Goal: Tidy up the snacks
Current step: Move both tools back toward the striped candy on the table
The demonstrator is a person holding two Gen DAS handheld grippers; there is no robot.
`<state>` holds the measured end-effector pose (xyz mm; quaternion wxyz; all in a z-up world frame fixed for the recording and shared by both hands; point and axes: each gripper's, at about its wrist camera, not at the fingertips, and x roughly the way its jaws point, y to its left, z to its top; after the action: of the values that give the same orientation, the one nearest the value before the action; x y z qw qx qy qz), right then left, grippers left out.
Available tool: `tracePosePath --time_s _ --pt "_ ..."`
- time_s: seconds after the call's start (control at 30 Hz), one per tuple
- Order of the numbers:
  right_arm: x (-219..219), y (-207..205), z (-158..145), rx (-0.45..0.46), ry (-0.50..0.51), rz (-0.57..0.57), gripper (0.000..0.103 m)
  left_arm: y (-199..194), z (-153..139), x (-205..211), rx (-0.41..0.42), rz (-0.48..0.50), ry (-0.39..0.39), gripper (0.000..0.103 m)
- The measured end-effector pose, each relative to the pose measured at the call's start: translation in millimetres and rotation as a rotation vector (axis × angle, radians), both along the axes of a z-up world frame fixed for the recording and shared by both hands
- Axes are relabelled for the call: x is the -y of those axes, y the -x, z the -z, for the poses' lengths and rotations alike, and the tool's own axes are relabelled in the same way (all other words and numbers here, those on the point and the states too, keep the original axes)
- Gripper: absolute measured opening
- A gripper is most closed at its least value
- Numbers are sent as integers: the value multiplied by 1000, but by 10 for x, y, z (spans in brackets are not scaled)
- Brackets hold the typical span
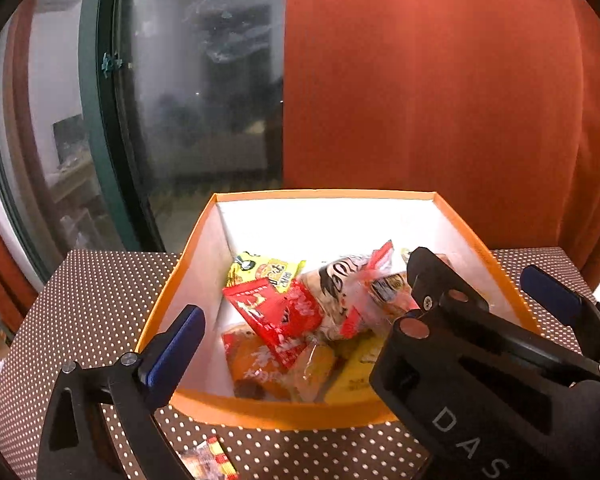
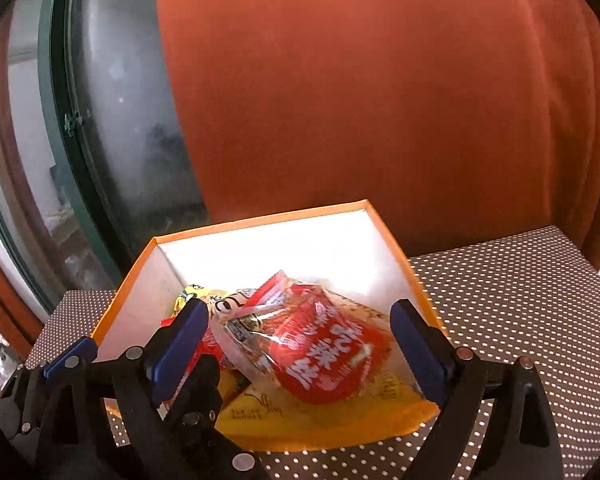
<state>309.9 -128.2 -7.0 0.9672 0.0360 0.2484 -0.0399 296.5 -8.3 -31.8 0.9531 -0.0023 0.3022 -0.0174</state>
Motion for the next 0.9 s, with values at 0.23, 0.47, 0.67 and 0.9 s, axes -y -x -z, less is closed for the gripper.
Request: tracePosePath --time_s 0.23,0.47,0.67,0.9 --pt "-29 276 -167 27 2 -6 94 340 -220 -39 41 13 -10 100" --pt "-216 604 -361 48 41 -31 94 707 -379 -164 65 13 18 102" --pt "-352 914 -457 57 52 -56 95 1069 -475 -269 85 18 22 103" --pt "-495 1270 -484 64 50 -68 97 1479 -537 -343 114 17 -8 103"
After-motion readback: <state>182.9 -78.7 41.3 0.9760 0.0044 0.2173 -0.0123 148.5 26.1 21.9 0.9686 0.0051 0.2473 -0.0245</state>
